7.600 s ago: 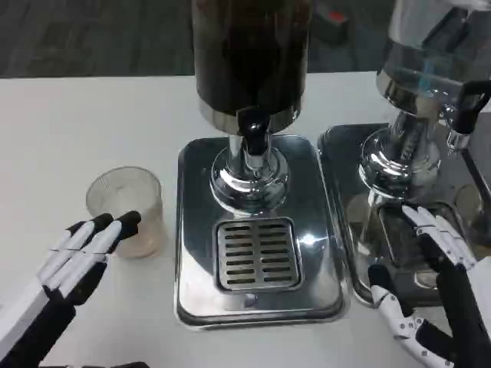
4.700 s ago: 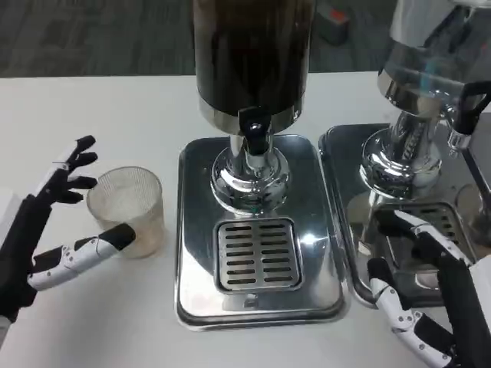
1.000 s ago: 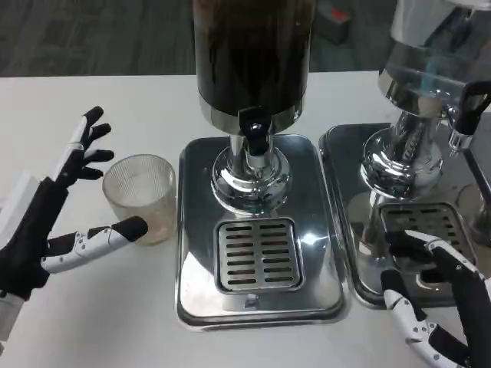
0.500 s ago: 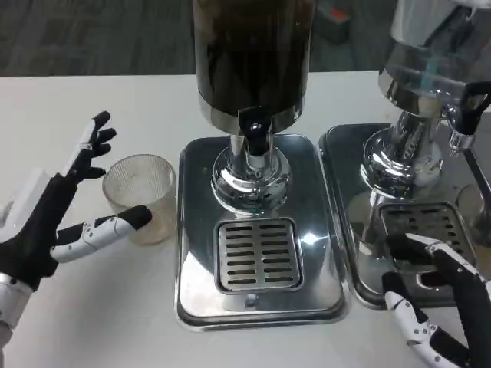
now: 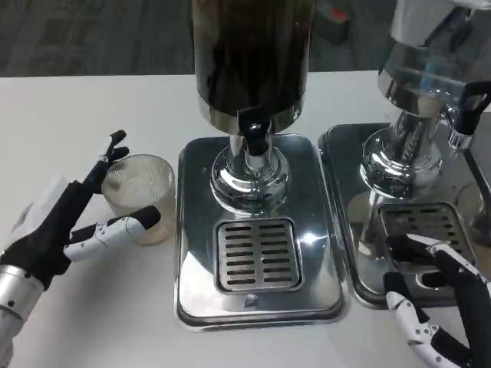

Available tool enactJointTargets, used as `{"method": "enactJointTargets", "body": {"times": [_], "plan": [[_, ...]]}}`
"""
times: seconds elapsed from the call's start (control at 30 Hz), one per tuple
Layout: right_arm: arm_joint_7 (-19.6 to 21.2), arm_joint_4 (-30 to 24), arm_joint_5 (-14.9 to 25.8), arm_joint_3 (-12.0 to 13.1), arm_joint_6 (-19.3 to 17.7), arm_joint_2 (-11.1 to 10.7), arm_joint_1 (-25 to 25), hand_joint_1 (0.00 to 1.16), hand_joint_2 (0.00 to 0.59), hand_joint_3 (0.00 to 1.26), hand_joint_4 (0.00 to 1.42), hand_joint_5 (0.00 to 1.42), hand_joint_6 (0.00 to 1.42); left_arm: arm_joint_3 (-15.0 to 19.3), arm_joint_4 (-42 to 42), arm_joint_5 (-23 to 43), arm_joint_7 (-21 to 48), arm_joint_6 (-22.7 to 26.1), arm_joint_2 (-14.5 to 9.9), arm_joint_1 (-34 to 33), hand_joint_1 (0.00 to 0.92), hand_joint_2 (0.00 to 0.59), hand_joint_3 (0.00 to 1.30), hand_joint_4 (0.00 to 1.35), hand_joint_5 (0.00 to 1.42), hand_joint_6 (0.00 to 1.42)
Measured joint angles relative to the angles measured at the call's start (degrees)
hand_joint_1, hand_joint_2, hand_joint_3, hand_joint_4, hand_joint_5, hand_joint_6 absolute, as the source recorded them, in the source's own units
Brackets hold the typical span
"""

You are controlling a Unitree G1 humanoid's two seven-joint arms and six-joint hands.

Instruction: Grasp the cup under the faucet to collect the drink, then remove the cup.

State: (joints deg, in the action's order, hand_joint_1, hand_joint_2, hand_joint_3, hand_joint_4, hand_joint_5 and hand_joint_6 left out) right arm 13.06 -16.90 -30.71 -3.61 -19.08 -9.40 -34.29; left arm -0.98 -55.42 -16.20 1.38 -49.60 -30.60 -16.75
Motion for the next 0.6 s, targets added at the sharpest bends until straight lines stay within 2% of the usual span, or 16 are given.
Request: {"method": "enactJointTargets", "body": {"times": [0.6], "plan": [[0.00,-0.92,0.00,-0.02,0.00,0.07,-1.63,0.43,0.399,0.38,0.39,0.34,0.44,-0.16,-4.73,2.37,3.29,1.51,0.57,-2.02,0.169,0.002,0.00,0.00,0.12,0.27]]}}
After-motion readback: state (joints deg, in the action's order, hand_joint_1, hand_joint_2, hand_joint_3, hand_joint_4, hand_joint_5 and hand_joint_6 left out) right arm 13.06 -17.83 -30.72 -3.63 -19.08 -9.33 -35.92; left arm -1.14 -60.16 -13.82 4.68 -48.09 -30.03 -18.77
